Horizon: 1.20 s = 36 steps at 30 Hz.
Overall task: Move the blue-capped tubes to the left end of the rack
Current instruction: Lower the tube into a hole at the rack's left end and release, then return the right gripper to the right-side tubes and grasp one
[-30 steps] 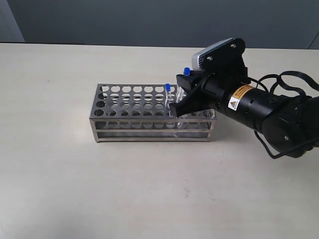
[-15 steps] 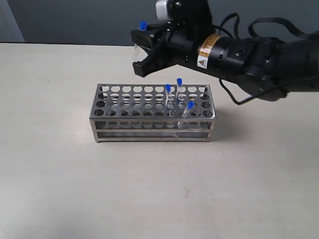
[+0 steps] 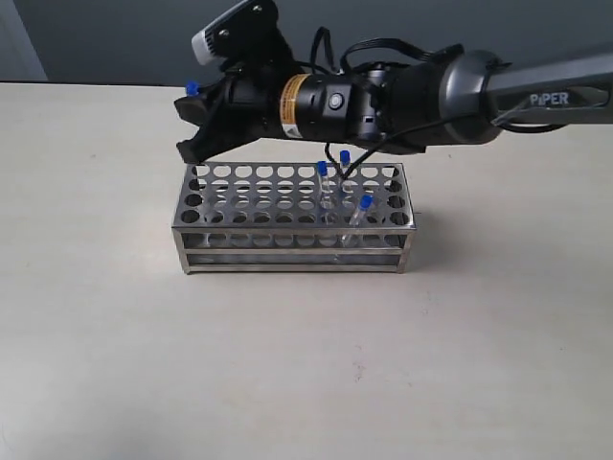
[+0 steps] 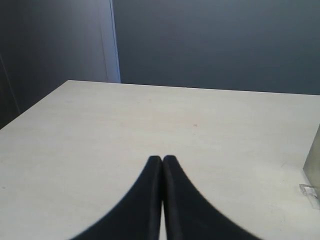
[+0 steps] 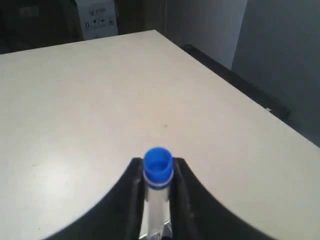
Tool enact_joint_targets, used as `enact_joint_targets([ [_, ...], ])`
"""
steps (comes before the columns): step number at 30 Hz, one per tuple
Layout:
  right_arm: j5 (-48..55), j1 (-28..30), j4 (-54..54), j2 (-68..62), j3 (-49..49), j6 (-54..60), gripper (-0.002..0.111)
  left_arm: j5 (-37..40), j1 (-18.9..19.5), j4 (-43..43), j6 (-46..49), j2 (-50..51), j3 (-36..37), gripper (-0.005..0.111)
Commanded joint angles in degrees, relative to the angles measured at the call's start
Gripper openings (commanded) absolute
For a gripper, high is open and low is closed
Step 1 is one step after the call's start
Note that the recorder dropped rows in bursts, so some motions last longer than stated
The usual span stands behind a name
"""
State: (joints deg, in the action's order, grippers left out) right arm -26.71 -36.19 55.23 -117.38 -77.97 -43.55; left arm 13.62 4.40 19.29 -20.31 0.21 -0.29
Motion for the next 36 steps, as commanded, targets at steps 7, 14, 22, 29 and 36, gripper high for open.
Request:
enact_joint_targets([
  [7, 5.55, -1.25, 0.79, -3.15, -1.78, -0.54, 0.0, -0.26, -0.39, -0.37, -0.04, -0.21, 0.19, 0.0],
  [14, 4.02, -1.25, 0.79, -6.25, -1.78, -1.68, 0.006, -0.26, -0.39, -0.37, -0.04, -0.21, 0.19, 0.0],
  [22, 2.21, -1.25, 1.2, -6.24, -1.78, -2.09, 0.036, -0.26, -0.39, -0.22, -0.04, -0.21, 0.19, 0.0],
  [29, 17.29, -0.83, 2.72, 1.64, -1.56, -0.86, 0.036, -0.26, -0.39, -0.22, -0.04, -0.21, 0.19, 0.0],
  [36, 19.29, 2.66, 0.94, 18.46, 14.04, -0.6, 0.033, -0.26, -0.39, -0.22, -0.04, -0.21, 0.19, 0.0],
])
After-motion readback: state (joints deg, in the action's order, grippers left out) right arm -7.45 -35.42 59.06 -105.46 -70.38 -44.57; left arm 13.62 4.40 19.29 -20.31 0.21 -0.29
